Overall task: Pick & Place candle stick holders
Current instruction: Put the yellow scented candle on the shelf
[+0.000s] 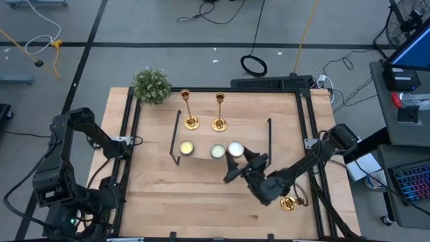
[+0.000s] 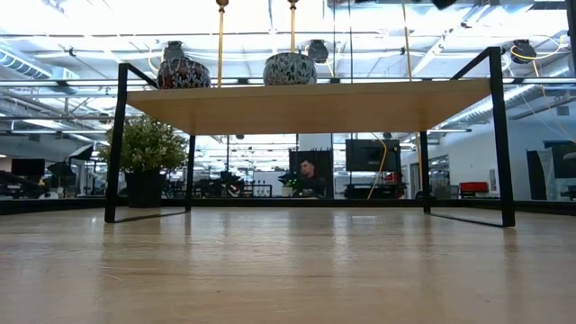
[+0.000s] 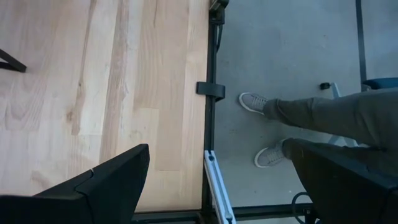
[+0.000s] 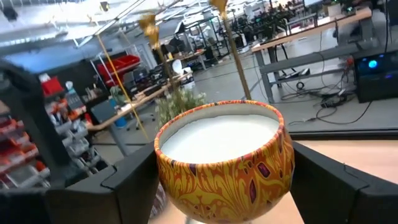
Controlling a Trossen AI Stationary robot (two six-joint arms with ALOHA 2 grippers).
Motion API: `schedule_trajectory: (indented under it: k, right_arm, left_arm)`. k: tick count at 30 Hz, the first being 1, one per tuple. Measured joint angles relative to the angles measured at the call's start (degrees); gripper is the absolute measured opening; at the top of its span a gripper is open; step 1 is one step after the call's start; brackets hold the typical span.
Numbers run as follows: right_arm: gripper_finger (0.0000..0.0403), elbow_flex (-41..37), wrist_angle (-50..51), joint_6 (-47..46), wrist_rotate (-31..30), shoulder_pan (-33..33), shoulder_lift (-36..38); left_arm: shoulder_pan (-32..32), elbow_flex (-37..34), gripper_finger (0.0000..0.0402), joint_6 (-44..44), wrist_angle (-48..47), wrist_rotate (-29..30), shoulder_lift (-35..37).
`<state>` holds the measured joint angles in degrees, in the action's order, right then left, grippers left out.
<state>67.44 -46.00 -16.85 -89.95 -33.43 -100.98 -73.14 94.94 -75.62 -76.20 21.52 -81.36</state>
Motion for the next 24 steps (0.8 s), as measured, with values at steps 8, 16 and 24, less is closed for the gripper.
schedule_trajectory:
  k: [8,16,24]
  right_arm:
    - [0.0294,0.26,-12.55,15.43,-0.04,-0.04,5.21]
    - [0.0294,0.26,-12.45,28.35,0.26,0.09,12.58]
    - [0.0294,0.24,-12.02,32.12,16.00,-0.13,22.42]
  left_arm:
    - [-0.15,0.00,0.0397,-0.68,0.02,1.31,0.00]
    - [2.26,0.00,0.0397,-6.46,0.13,8.69,0.00]
    - [7.40,0.00,0.0397,-10.53,3.81,10.63,0.00]
